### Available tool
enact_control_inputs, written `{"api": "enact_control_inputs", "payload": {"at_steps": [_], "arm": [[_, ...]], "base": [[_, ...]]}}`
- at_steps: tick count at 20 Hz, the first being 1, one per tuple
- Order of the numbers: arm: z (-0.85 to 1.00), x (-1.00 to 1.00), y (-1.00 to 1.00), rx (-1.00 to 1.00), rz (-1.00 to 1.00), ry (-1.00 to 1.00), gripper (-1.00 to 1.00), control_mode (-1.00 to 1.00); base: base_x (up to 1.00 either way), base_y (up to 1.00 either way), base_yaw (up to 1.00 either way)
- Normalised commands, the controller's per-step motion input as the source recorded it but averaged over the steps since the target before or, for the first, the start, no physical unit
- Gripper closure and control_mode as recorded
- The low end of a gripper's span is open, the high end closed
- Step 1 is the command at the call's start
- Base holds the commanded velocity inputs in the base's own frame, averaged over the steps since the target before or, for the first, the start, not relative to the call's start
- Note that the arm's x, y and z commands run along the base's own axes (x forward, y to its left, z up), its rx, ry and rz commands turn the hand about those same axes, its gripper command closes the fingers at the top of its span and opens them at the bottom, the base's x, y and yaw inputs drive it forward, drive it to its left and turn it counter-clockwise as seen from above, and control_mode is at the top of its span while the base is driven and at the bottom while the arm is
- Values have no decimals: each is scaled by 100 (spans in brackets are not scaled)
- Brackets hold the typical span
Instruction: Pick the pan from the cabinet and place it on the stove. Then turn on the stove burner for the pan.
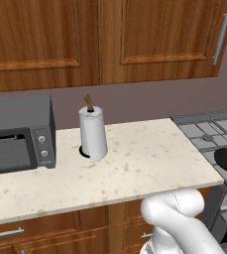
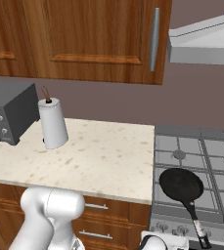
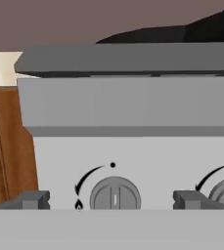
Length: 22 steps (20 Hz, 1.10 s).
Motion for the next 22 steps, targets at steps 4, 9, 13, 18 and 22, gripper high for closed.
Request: {"api": "enact_control_inputs", "payload": {"at_steps": [4, 9, 13, 18, 22], "arm": [[-16, 13, 0, 0, 0, 0, -100, -100], [-12, 14, 0, 0, 0, 0, -100, -100], [-7, 14, 0, 0, 0, 0, -100, -100], [-8, 13, 0, 0, 0, 0, -100, -100], [-13, 9, 0, 0, 0, 0, -100, -100]], "base": [[0, 0, 0], [0, 0, 0], [0, 0, 0], [0, 0, 0], [0, 0, 0]]}}
